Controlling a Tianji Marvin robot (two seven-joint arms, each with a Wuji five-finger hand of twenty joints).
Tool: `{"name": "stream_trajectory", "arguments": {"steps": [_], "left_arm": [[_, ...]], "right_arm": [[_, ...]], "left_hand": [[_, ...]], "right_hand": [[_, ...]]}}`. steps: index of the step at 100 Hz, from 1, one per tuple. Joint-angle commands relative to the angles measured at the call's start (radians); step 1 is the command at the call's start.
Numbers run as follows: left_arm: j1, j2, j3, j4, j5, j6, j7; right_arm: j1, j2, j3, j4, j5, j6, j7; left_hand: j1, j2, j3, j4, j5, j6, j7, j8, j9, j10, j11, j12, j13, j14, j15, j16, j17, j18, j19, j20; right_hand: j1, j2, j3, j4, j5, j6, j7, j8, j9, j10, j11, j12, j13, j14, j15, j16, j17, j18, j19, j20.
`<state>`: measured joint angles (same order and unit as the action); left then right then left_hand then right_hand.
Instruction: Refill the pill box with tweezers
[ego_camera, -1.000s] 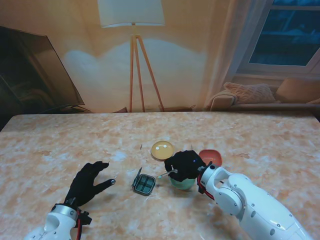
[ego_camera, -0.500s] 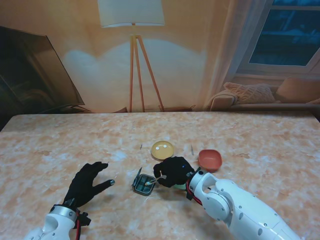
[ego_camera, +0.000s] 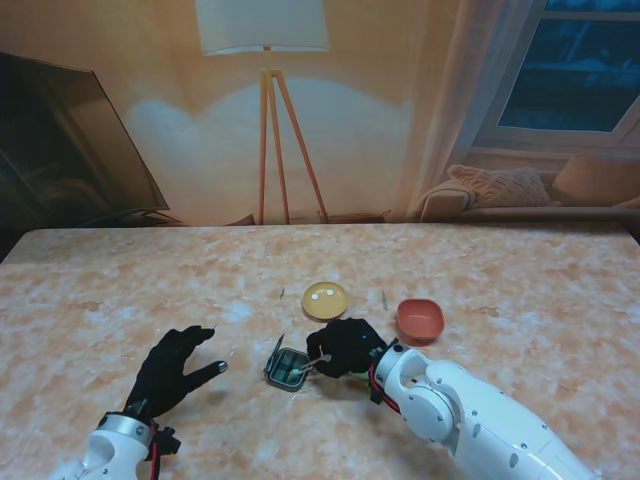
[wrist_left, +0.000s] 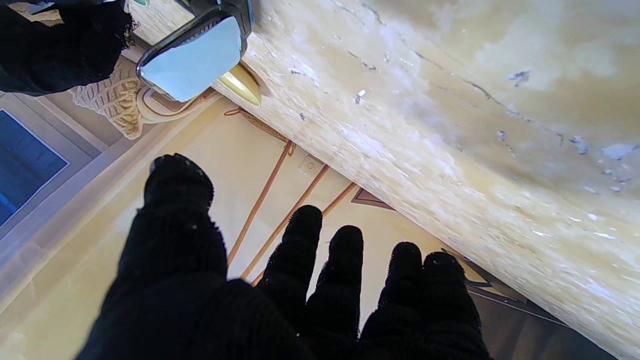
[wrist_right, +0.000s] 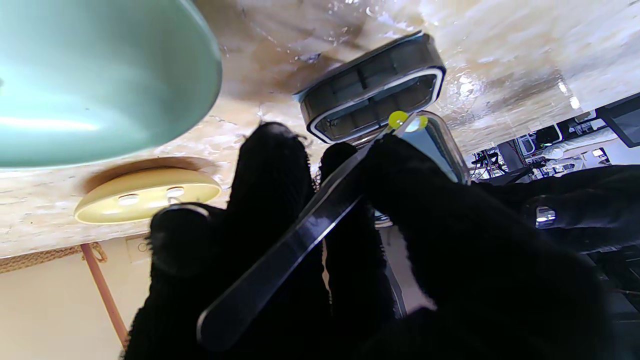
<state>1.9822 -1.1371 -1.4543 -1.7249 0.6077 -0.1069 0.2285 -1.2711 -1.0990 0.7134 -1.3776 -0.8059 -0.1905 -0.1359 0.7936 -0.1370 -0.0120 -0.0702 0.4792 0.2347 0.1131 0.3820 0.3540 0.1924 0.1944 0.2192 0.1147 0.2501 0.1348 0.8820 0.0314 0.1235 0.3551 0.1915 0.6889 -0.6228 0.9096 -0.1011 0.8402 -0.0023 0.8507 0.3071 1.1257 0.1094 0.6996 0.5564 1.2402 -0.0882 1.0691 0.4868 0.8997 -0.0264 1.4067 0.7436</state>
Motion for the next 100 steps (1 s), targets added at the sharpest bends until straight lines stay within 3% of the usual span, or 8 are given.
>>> {"name": "stream_trajectory", "arguments": {"steps": [1, 74, 100], "left_arm": [[0.009, -0.003, -0.002, -0.007, -0.004, 0.003, -0.012], [0.017, -0.005, -0.007, -0.007, -0.016, 0.001, -0.012], [0.018, -0.005, -0.008, -0.007, -0.013, 0.000, -0.012]], "right_arm": [[-0.002, -0.009, -0.007, 0.000, 0.001, 0.003, 0.013], [0.008, -0.011, -0.013, -0.003, 0.019, 0.013, 0.035], [-0.025, -0.001, 0.042, -0.040, -0.005, 0.008, 0.040]], "left_hand": [[0.011, 0.037, -0.013, 0.021, 0.010, -0.013, -0.001, -0.010, 0.011, -0.019, 0.000, -0.007, -0.009, -0.015, 0.004, 0.007, 0.005, -0.066, 0.002, 0.014], [0.012, 0.037, -0.017, 0.020, 0.016, -0.012, 0.001, -0.009, 0.011, -0.016, 0.002, -0.009, -0.010, -0.013, 0.005, 0.029, 0.006, -0.069, 0.013, 0.020], [0.010, 0.034, -0.016, 0.021, 0.017, -0.011, 0.001, -0.010, 0.012, -0.015, 0.002, -0.009, -0.011, -0.011, 0.003, 0.030, 0.004, -0.068, 0.013, 0.020]], "right_hand": [[0.090, 0.060, 0.039, 0.023, 0.045, -0.089, 0.078, 0.002, 0.004, 0.054, 0.001, -0.014, -0.025, 0.015, -0.002, -0.003, -0.007, -0.063, 0.000, -0.008], [0.037, 0.031, 0.041, 0.015, -0.010, -0.050, 0.056, -0.052, -0.047, 0.053, -0.045, -0.041, -0.092, 0.031, -0.051, 0.018, -0.074, -0.056, -0.063, -0.002], [0.047, 0.034, 0.040, 0.011, 0.001, -0.056, 0.063, -0.052, -0.037, 0.053, -0.038, -0.038, -0.081, 0.023, -0.049, 0.023, -0.065, -0.059, -0.061, 0.007]]}}
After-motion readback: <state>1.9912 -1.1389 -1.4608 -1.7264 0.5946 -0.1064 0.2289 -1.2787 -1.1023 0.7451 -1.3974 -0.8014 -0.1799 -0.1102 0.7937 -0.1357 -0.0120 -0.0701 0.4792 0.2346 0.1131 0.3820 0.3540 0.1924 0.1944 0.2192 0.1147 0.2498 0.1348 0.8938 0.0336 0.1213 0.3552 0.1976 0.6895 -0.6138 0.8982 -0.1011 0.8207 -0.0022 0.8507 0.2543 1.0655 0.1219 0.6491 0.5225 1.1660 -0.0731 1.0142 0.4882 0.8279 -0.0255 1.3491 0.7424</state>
